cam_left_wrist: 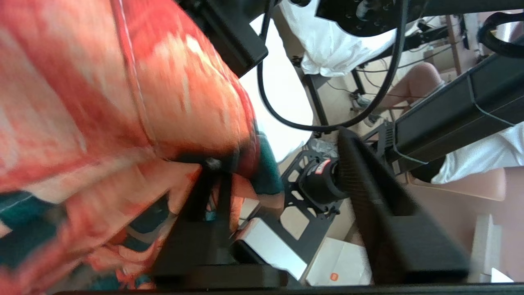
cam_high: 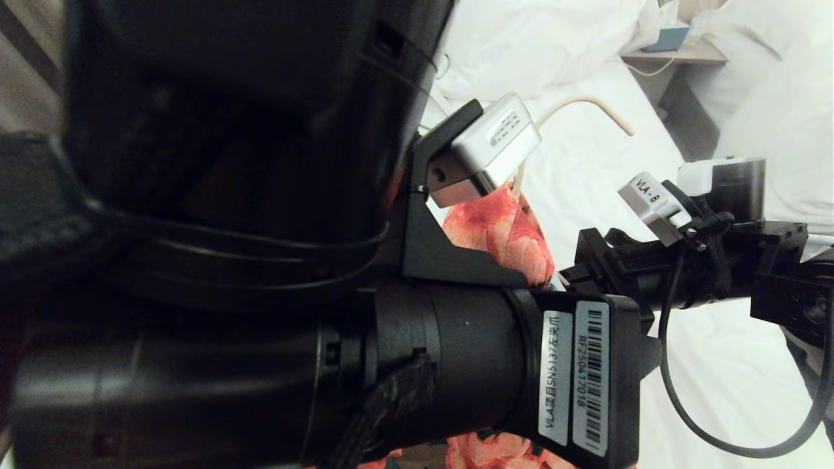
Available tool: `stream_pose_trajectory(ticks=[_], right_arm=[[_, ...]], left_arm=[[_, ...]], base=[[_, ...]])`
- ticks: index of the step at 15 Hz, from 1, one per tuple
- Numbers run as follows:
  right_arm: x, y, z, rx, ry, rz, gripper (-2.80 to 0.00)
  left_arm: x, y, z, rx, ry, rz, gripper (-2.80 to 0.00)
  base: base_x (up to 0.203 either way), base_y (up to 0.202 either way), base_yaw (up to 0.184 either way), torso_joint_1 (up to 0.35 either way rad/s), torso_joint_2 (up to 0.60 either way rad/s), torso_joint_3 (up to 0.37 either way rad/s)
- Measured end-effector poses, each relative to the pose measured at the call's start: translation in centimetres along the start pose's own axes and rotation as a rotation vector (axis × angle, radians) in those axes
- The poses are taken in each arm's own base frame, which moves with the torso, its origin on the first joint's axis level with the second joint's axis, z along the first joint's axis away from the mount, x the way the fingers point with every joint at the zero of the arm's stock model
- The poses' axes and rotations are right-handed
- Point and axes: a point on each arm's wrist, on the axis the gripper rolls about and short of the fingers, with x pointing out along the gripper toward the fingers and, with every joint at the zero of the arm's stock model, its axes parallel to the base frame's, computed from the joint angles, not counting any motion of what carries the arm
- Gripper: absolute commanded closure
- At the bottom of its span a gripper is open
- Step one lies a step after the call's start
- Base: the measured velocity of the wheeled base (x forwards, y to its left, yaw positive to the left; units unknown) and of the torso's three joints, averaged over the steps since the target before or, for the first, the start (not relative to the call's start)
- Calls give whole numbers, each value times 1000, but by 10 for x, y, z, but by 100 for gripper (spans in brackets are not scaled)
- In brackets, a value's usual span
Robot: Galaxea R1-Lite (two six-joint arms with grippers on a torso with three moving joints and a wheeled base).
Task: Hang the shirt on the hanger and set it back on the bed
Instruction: Hook one side of the shirt onto the hanger
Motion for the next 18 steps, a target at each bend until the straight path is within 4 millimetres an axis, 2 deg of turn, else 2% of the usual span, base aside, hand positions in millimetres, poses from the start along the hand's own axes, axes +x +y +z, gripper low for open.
stream_pose_trajectory(ticks=[2, 7, 10, 13, 14, 18], right_arm=[[-1, -1, 2, 15, -2, -6, 0], [-4, 1, 12, 31, -13, -15, 0], [-6, 4, 20, 11, -22, -18, 0], [-3, 14, 29, -9, -34, 3, 0], [-2, 17, 32, -16, -34, 1, 0], [8, 25, 39, -29, 6, -79, 0]], left_arm=[[-8, -1, -4, 7, 7, 4, -280], [-35, 8, -29, 52, 57, 10, -280], [-62, 18, -36, 87, 25, 54, -280], [-101, 32, -32, 124, -62, 109, -280], [-118, 38, -30, 122, -104, 127, 0], [-197, 57, -28, 116, -306, 205, 0]], base=[[0, 0, 0, 0, 0, 0], [0, 0, 0, 0, 0, 0], [0, 0, 0, 0, 0, 0], [0, 0, 0, 0, 0, 0], [0, 0, 0, 0, 0, 0], [0, 0, 0, 0, 0, 0]])
